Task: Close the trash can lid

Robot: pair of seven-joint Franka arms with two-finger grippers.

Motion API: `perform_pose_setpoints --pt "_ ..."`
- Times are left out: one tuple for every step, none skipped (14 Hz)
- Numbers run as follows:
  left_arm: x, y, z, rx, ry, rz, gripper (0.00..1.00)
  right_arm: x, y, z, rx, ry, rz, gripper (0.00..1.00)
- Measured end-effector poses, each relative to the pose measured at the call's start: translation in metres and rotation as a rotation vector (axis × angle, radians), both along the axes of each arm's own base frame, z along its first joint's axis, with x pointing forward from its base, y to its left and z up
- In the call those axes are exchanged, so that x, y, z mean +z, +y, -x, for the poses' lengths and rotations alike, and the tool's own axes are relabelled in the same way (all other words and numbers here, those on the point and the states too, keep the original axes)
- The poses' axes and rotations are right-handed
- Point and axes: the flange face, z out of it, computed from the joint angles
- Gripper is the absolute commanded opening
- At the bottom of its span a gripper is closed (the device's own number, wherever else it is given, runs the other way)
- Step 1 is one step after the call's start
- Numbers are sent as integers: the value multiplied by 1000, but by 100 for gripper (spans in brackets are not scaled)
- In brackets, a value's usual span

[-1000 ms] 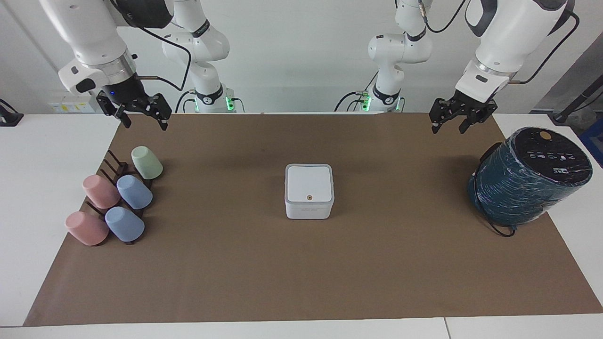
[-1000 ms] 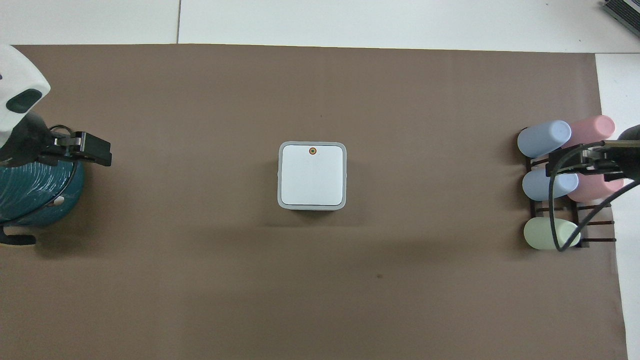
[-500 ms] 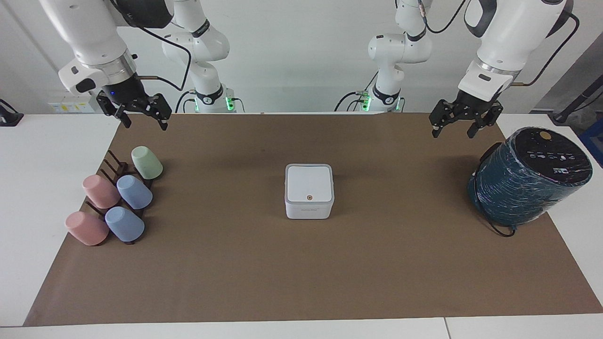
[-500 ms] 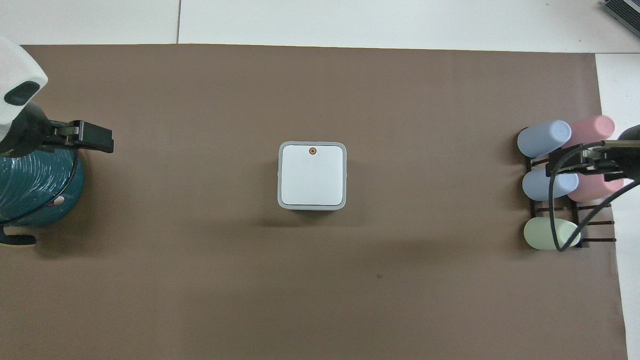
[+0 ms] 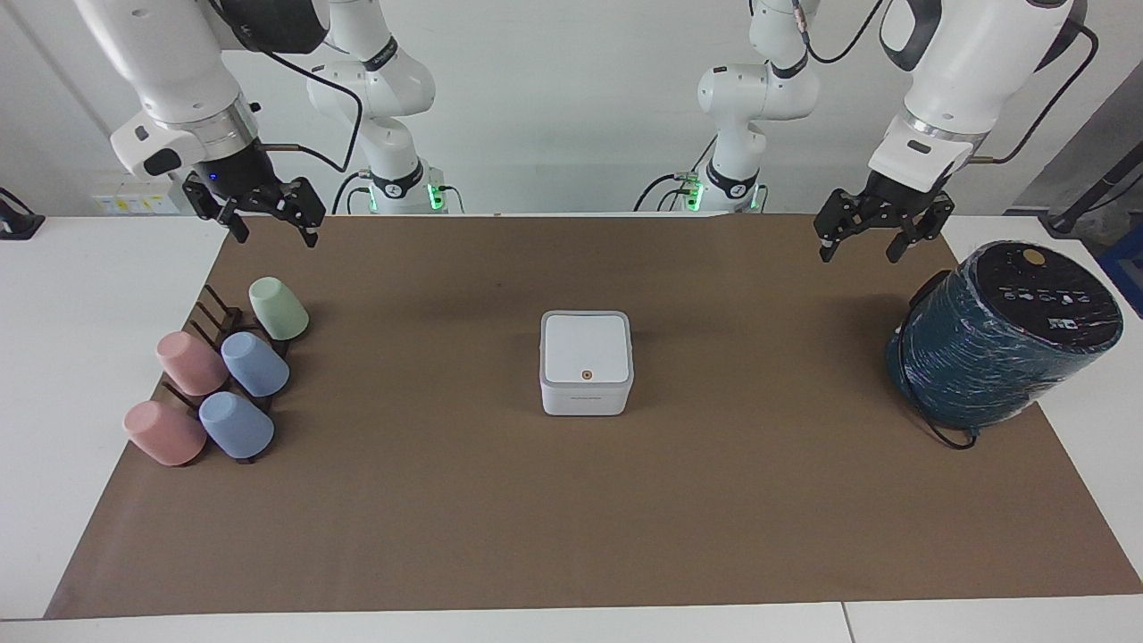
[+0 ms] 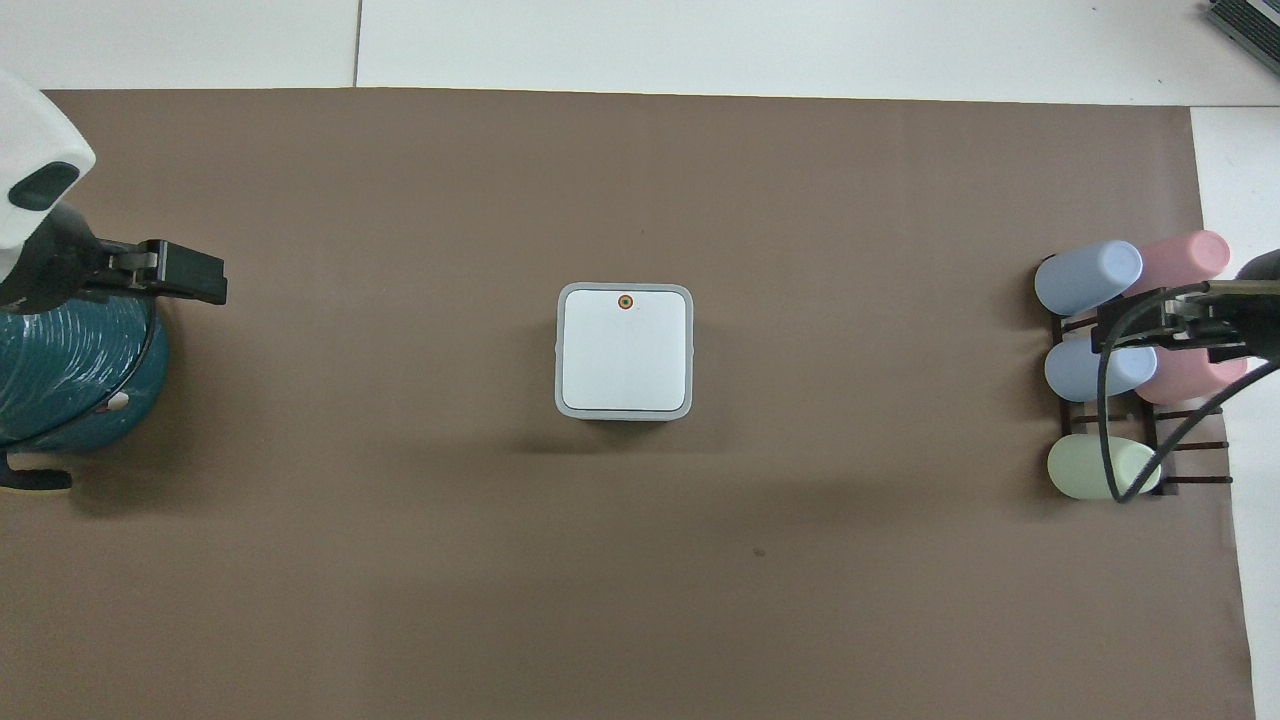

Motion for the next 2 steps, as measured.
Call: perform_pose_setpoints --pt "0 1 0 -10 -1 -8 100 0 0 0 0 0 0 100" --pt "0 1 0 -18 -2 -14 100 0 0 0 0 0 0 100"
